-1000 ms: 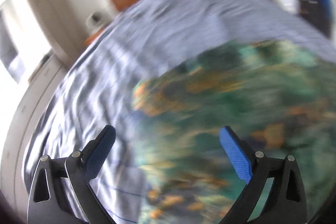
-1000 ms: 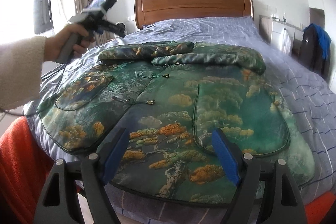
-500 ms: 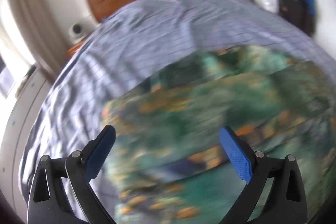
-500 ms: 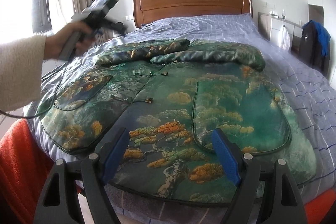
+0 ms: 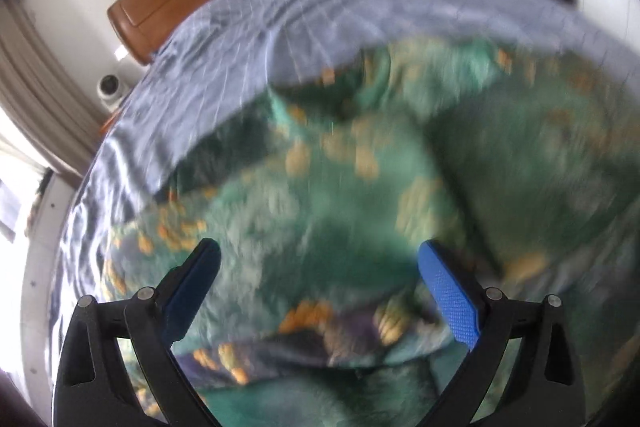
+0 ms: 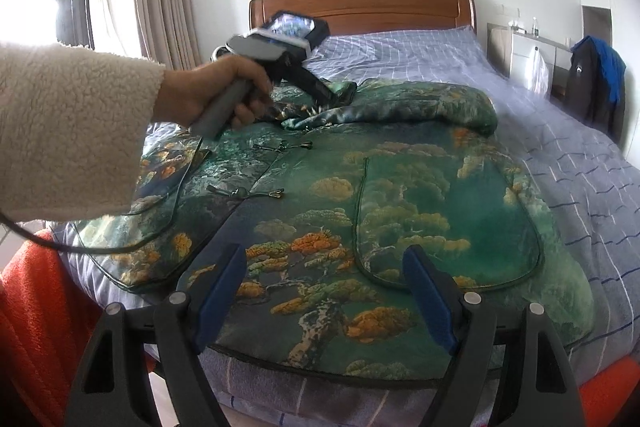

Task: Fold large clothes
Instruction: 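Lay the held sleeve across the jacket front toward the collar, open left tool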

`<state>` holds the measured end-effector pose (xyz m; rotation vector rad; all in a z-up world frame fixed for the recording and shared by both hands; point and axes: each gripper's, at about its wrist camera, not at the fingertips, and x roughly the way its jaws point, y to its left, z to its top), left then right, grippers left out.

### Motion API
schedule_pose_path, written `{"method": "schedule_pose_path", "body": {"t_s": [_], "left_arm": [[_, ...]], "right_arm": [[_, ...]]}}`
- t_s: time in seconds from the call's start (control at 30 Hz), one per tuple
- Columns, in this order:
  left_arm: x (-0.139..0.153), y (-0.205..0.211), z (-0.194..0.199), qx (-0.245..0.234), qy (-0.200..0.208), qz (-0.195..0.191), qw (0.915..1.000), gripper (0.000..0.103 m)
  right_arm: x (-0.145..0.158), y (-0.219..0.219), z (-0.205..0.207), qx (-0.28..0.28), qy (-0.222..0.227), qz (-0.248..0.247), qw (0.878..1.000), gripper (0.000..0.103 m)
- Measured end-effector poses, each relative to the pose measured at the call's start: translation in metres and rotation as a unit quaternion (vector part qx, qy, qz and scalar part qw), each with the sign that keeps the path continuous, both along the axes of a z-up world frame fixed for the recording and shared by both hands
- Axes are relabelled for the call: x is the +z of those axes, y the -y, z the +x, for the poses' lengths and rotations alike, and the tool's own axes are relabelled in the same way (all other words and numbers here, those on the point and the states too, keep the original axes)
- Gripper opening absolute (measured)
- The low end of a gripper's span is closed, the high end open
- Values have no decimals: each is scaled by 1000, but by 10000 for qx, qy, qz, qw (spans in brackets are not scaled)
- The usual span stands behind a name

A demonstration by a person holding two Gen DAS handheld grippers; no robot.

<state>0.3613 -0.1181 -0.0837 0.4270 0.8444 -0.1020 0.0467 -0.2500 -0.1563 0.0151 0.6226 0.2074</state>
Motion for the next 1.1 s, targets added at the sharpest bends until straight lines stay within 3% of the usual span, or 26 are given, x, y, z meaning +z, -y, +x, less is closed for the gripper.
{"method": "schedule_pose_path", "body": {"t_s": [0.13,0.3,0.37,0.47,0.6,0.8,0.9,1.1], "left_arm": [[16,1,27,277,32,-290,9992,100],[-34,-2,55,609,-652,-229,9957,101],[-45,-6,49,616,-574,-311,9960,102],[-39,-13,37,651,-489,-516,9954,101],[-12,-27,3,376,-232,-756,9962,101],[19,-57,-73,-135,27,-680,9976,101],[26,-80,-107,-132,-24,-787,9968,101],[28,-142,-182,335,-102,-1076,9936,101]], "right_arm": [[-4,5,6,-31,-126,164,9998,80],[-8,8,10,-124,-227,170,9995,80],[-8,8,9,-134,-210,172,9995,80],[-8,8,9,-99,-201,178,9996,80],[-6,9,8,-87,-157,186,9997,80],[-2,7,6,-126,-31,123,9998,80],[0,1,4,-86,36,37,9999,80],[2,-11,-1,71,161,-146,9997,80]]}}
